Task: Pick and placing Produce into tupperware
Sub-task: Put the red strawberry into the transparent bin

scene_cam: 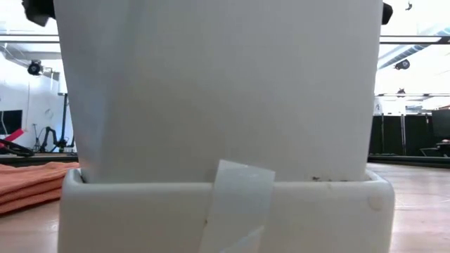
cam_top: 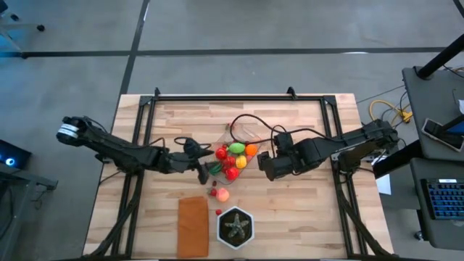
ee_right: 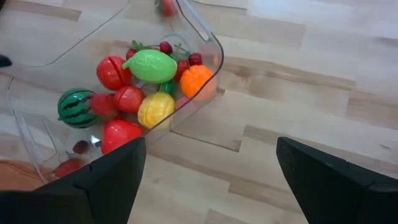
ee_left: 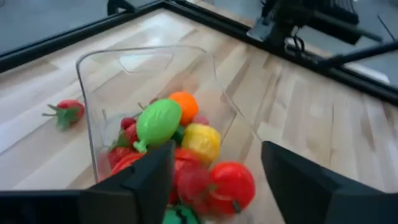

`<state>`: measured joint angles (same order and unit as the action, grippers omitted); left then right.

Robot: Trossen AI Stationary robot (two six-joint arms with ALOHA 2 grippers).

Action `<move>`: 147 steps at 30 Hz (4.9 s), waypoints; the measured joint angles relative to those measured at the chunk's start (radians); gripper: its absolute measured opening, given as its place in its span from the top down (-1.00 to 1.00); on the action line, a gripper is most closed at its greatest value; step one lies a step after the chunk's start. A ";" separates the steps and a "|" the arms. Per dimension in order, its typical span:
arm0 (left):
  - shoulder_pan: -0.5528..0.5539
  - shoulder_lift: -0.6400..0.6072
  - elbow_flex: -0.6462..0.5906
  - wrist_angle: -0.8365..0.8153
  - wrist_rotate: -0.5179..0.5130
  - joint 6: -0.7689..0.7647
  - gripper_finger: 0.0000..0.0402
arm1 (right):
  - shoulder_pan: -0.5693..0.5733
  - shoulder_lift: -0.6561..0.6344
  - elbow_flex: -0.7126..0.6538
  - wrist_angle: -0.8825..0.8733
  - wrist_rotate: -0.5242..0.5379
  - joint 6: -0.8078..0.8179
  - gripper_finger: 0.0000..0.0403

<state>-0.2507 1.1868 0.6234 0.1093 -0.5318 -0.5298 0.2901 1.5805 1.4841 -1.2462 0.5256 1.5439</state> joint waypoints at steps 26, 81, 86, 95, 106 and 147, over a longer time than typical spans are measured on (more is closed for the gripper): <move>0.739 -0.217 0.171 -0.472 0.762 0.671 -0.38 | 0.002 -0.004 -0.001 -0.004 -0.008 -0.004 -0.75; 0.779 0.764 0.765 -0.650 0.705 1.165 -0.05 | -0.131 -0.004 -0.019 -0.041 -0.009 0.094 -0.75; 0.768 0.796 0.765 -0.656 0.696 1.163 -0.05 | -0.131 -0.004 -0.019 -0.046 -0.009 0.094 -0.75; 0.758 0.803 0.775 -0.617 0.679 1.137 -0.05 | -0.131 -0.004 -0.019 -0.058 -0.010 0.097 -0.75; 0.706 0.803 0.769 -0.603 0.813 1.221 -0.05 | -0.131 -0.004 -0.019 -0.061 -0.010 0.095 -0.75; 0.698 0.843 0.759 -0.542 0.766 1.215 0.10 | -0.131 -0.004 -0.019 -0.074 -0.009 0.125 -0.75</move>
<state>0.4473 2.0300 1.3827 -0.4324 0.2344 0.6854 0.1593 1.5768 1.4649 -1.3203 0.5163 1.6688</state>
